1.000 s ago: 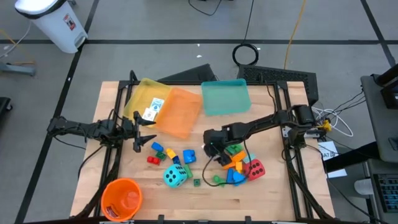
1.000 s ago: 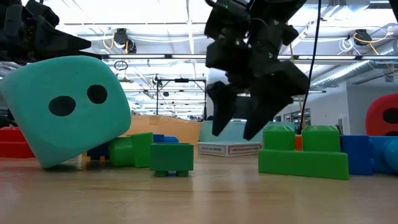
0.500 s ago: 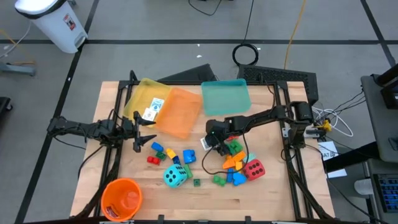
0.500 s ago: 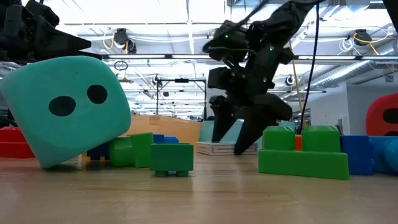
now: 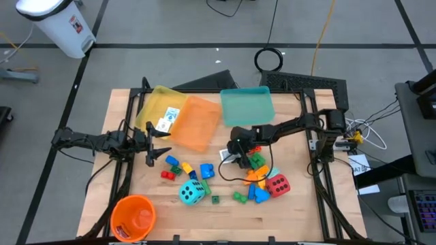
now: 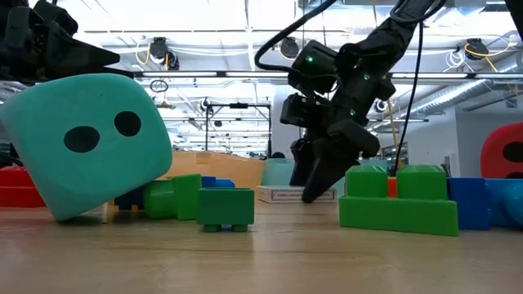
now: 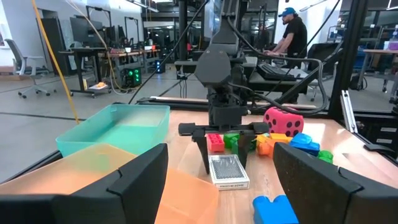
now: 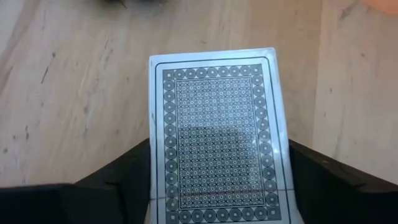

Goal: Pick & Place Toys
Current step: Put the gray deck of cards into the yellow bin

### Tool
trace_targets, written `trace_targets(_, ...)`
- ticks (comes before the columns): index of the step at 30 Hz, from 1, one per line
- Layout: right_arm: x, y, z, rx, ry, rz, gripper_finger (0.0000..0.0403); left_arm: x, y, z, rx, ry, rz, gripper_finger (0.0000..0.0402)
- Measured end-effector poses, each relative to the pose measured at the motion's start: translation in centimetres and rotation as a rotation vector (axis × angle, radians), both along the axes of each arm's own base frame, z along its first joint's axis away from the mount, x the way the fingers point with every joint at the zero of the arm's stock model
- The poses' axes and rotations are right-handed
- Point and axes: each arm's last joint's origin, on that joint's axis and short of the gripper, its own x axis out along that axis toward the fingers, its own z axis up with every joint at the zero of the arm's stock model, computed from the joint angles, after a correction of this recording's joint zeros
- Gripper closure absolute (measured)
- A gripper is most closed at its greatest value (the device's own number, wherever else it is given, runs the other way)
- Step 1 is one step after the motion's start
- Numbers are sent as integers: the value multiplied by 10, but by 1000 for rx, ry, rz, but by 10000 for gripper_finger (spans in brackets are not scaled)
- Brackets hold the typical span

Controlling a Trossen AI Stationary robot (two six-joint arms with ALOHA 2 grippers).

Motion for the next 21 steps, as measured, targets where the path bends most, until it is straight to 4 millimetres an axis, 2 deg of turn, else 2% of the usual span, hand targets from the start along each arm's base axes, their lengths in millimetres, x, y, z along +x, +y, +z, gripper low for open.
trace_targets(2,2,2,5,-5,-16,1,139,0,0,0,-5,-4,0,105)
trace_targets(6,0,8,26,-15,-72,14,139,0,0,1,-1,-7,0,105)
trace_targets(10,-5,18,64,-45,-196,27,139,0,0,6,-15,-59,-1,105)
trace_targets(13,-11,25,90,-101,-283,-26,139,-1,0,12,-121,-135,-22,105)
trace_targets(18,-23,35,98,-223,-408,-111,139,-3,0,19,-217,-213,-33,105)
trace_targets(21,-26,38,92,-300,-490,-168,139,-3,1,18,-265,-218,-2,105)
